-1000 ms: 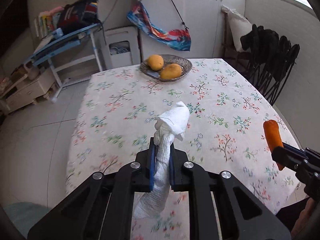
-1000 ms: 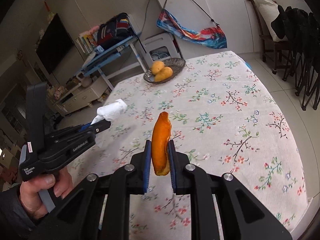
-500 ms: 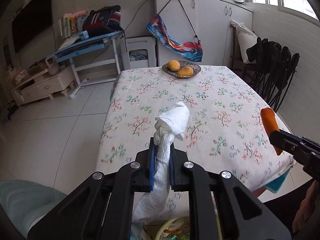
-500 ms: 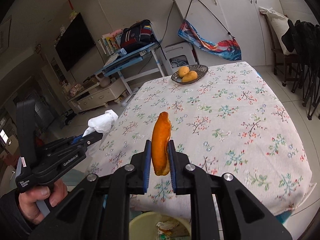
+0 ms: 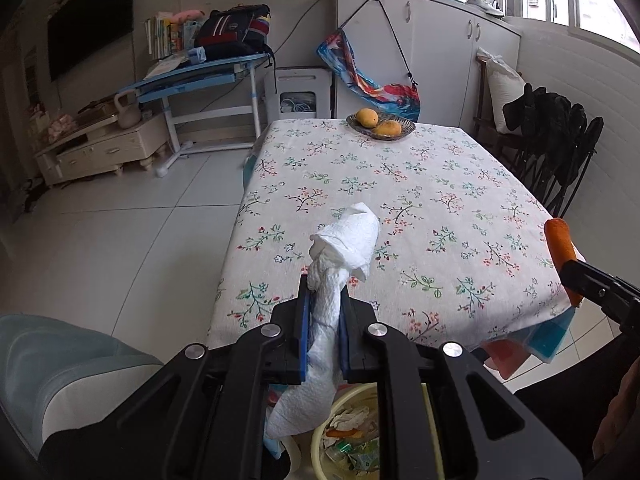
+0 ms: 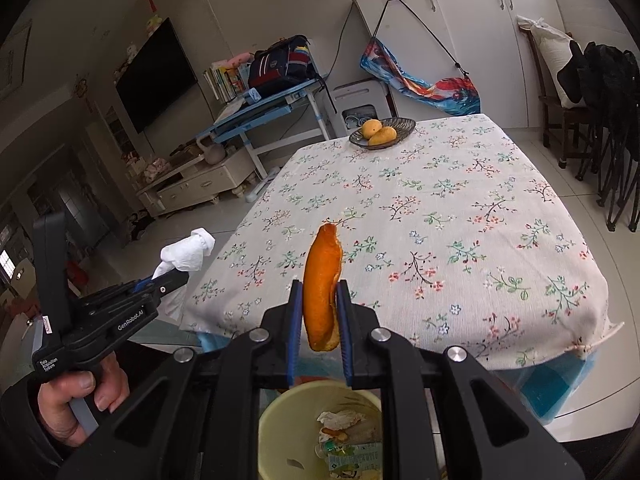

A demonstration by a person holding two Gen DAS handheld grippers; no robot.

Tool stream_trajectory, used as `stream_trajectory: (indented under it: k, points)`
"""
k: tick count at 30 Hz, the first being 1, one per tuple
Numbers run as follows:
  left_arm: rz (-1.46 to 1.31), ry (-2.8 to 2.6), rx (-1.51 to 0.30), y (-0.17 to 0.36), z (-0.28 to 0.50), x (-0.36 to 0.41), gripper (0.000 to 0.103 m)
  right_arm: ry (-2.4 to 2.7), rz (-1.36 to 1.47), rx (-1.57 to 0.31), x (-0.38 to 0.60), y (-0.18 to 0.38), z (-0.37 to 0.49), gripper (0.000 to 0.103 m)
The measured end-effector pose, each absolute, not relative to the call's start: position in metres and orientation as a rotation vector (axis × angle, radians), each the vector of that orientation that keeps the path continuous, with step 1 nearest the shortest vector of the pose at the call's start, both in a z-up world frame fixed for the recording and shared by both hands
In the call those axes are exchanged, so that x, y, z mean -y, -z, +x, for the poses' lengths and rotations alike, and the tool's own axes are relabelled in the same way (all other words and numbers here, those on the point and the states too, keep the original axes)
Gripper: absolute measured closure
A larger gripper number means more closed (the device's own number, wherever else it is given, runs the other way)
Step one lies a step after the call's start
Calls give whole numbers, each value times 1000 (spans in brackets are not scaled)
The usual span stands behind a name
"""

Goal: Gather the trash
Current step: 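Carry the peel over the bucket and open the right tool while the left tool carries the tissue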

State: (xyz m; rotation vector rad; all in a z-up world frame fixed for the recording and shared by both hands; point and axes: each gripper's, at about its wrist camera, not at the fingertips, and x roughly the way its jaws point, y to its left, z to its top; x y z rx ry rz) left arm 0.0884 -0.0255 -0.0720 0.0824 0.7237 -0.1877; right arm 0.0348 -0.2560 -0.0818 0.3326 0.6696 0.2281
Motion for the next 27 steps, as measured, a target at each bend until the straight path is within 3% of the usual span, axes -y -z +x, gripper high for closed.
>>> stream_trajectory:
  k: [16, 27]
  points:
    - [102, 214, -730, 77, 67, 31, 92, -266, 301, -719, 241, 92, 20, 86]
    - [189, 272, -779, 93, 63, 47, 92, -346, 214, -958, 204, 141, 22, 84]
